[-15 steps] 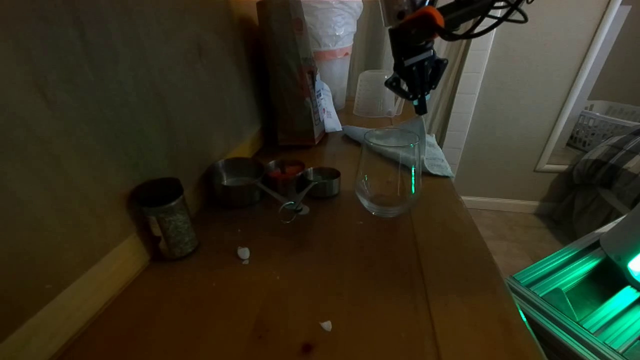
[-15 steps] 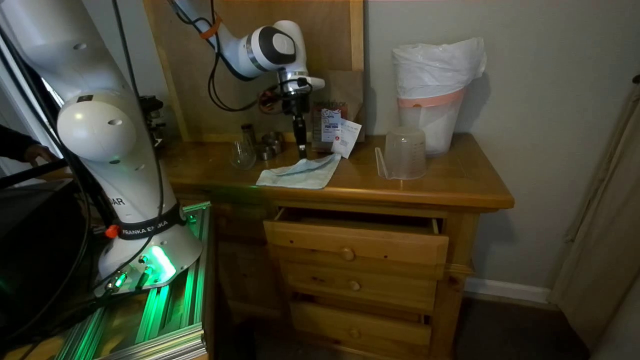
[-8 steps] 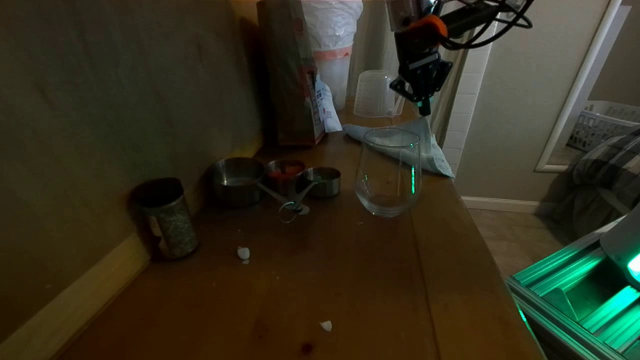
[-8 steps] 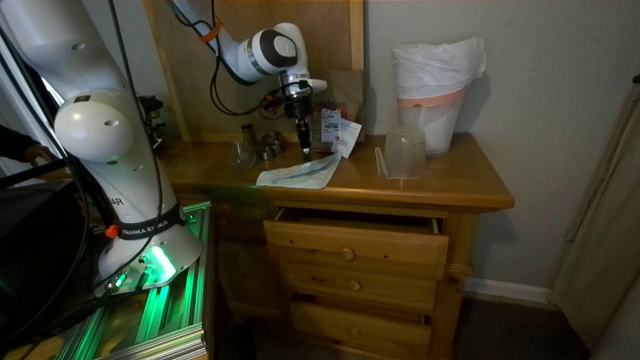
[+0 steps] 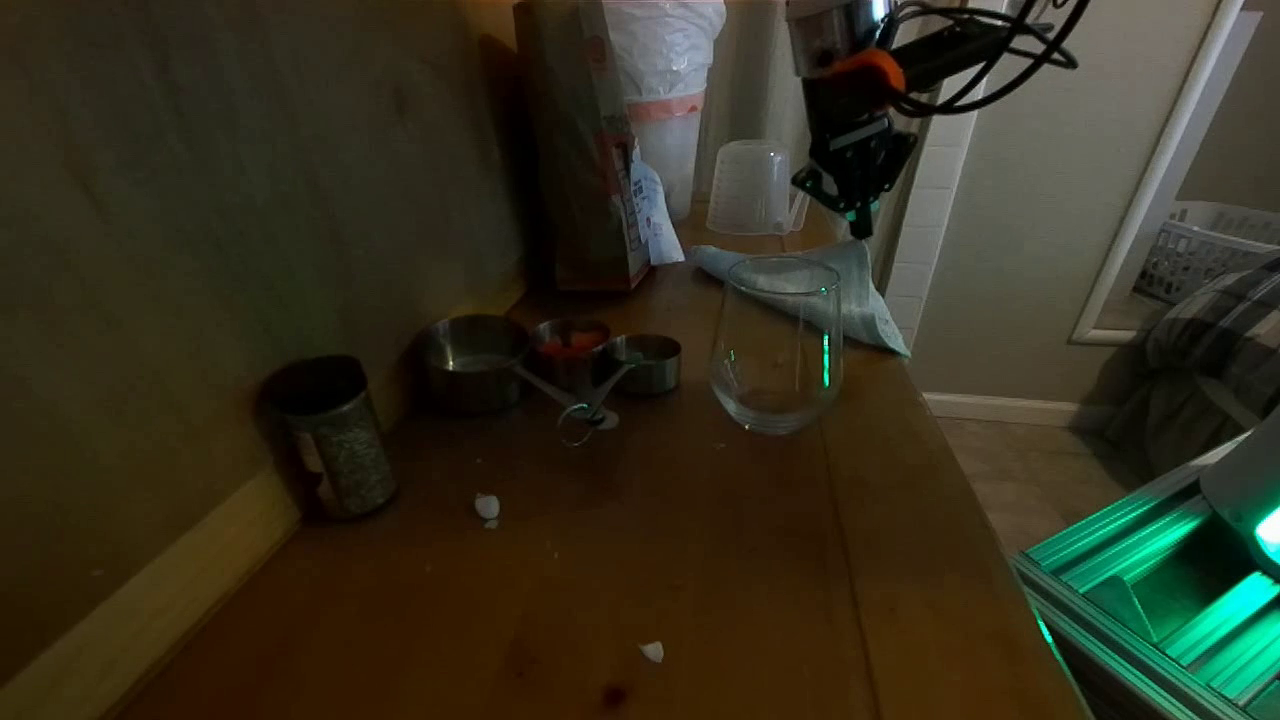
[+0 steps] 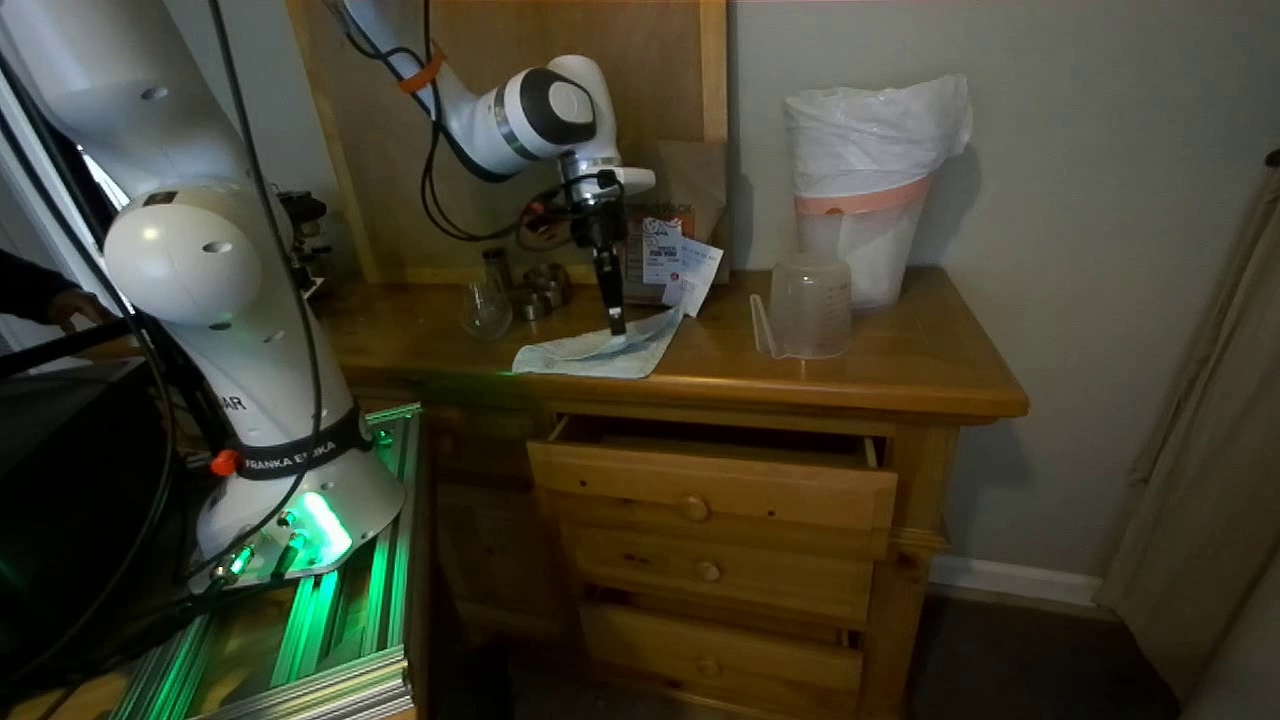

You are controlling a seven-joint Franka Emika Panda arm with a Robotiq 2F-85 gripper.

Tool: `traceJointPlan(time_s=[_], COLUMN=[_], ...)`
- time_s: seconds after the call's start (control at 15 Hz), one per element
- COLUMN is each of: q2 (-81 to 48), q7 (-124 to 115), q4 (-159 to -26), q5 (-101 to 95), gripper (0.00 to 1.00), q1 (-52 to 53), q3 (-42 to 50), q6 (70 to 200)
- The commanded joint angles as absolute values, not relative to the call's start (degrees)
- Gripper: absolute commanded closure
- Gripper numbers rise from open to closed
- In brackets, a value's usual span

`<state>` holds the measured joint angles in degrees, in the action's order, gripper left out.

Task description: Fold the towel on the table

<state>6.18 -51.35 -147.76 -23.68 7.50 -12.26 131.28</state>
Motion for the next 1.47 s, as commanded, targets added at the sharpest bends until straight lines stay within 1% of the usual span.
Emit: traceJointPlan(time_s=[0.0, 0.33, 0.4, 0.47, 0.6, 1.13, 1.27, 1.33, 1.4], q2=[5.8, 4.9, 4.7, 4.5, 4.3, 4.8, 4.6, 4.6, 4.6], q7=[-54.5, -56.0, -56.3, -56.3, -56.5, -57.8, -58.6, -58.8, -59.2], q4=[-148.5, -148.2, -148.2, -148.1, -148.0, -147.6, -147.7, -147.7, -147.7], q5=[-26.8, -28.0, -28.1, -28.0, -28.2, -30.4, -31.2, -31.3, -31.7], gripper=[0.97, 0.96, 0.71, 0.70, 0.60, 0.03, 0.00, 0.30, 0.29], q1=[6.9, 6.6, 6.7, 6.7, 6.8, 6.7, 6.7, 6.7, 6.7], q3=[-12.1, -12.0, -11.9, -11.9, -11.9, -11.8, -11.8, -11.8, -11.8], q6=[133.3, 134.1, 134.3, 134.2, 134.1, 132.8, 132.8, 132.9, 132.8])
